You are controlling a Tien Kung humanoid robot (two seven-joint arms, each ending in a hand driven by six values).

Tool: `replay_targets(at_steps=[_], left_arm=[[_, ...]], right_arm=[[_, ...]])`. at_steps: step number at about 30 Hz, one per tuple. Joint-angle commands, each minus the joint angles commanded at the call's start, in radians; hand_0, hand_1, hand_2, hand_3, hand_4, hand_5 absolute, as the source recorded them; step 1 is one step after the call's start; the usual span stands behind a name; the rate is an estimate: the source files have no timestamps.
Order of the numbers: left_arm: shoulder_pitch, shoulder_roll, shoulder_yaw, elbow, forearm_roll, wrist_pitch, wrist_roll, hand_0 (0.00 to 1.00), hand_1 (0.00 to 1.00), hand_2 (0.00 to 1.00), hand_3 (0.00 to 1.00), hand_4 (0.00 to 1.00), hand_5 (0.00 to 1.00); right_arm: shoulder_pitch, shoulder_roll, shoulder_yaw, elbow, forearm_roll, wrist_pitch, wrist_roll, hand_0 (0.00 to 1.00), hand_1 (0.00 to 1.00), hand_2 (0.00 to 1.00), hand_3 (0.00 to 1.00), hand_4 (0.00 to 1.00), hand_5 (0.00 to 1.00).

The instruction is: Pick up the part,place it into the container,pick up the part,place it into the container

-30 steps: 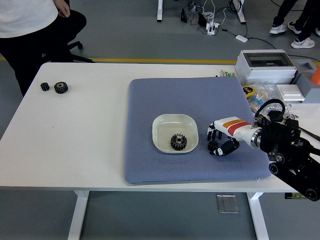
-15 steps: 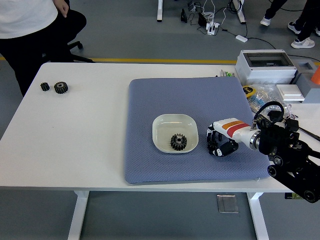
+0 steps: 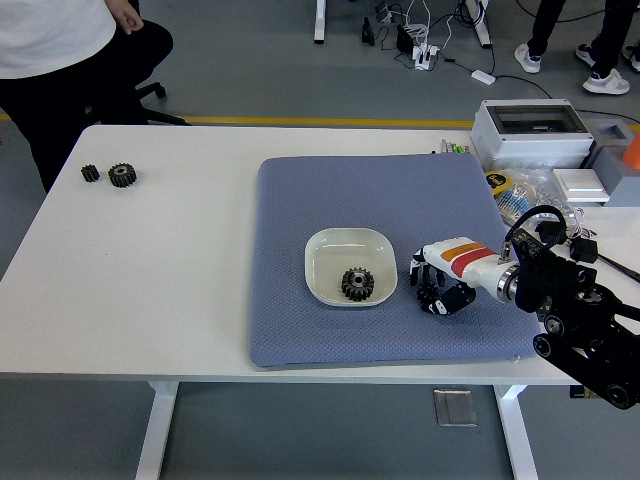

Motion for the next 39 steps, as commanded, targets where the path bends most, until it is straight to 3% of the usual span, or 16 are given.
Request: replay_targets(at_steps=[9,39], left_arm=[[-0.005,0.0,0.001,0.0,-0.003,0.0,-0.002,0.772,0.784,0.806,0.589,0.693,0.643],[-0.01,0.0,-0.004,0.0,0.005,0.0,0.002,0.771,0.78,0.804,0.587,0.692,0.64]], right_arm=[[0.002,-0.008,0.014,0.002,0.003,-0.003,-0.005,0.164,0.261,0.366,0.481,0.883,0.002],[0.014,-0.023,0.055,0.044,0.001,-0.012,-0.007,0.162,0.261,0.368,0.478,0.864,0.002]])
